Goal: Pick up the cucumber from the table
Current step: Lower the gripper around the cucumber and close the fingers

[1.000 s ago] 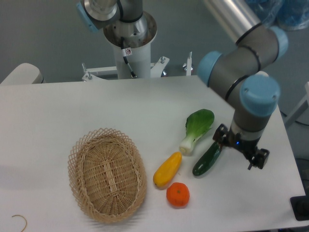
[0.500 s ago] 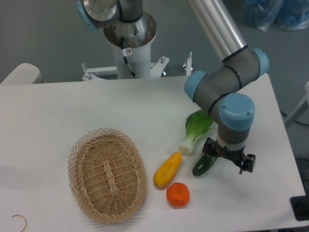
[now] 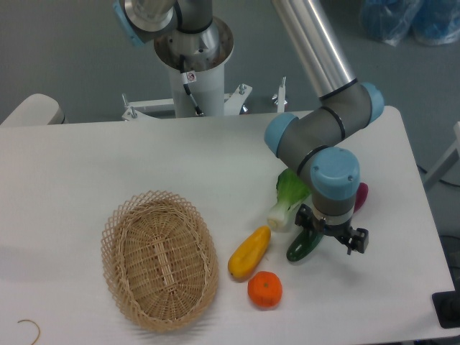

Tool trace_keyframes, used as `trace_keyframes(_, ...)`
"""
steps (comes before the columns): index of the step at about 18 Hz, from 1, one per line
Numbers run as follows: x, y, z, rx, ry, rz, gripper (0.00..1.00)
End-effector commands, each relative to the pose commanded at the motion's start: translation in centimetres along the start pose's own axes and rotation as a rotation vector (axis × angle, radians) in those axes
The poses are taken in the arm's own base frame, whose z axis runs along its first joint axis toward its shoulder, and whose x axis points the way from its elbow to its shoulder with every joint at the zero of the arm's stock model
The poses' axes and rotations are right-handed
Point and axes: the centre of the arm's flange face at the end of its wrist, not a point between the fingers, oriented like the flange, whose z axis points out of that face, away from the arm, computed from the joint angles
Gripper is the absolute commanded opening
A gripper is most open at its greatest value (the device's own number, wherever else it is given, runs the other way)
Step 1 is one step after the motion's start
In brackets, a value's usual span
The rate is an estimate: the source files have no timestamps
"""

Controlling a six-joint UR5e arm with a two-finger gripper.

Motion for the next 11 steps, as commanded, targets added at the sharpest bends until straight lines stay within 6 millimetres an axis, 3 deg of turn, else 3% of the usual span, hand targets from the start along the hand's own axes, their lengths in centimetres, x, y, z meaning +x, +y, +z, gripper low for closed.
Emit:
trace_keyframes(6, 1.8, 0.5, 1.5, 0.001, -0.005, 0.018, 1.0)
trace_keyframes(11, 2.2, 0.5, 2.6, -0.004, 0.005, 0.019, 1.0)
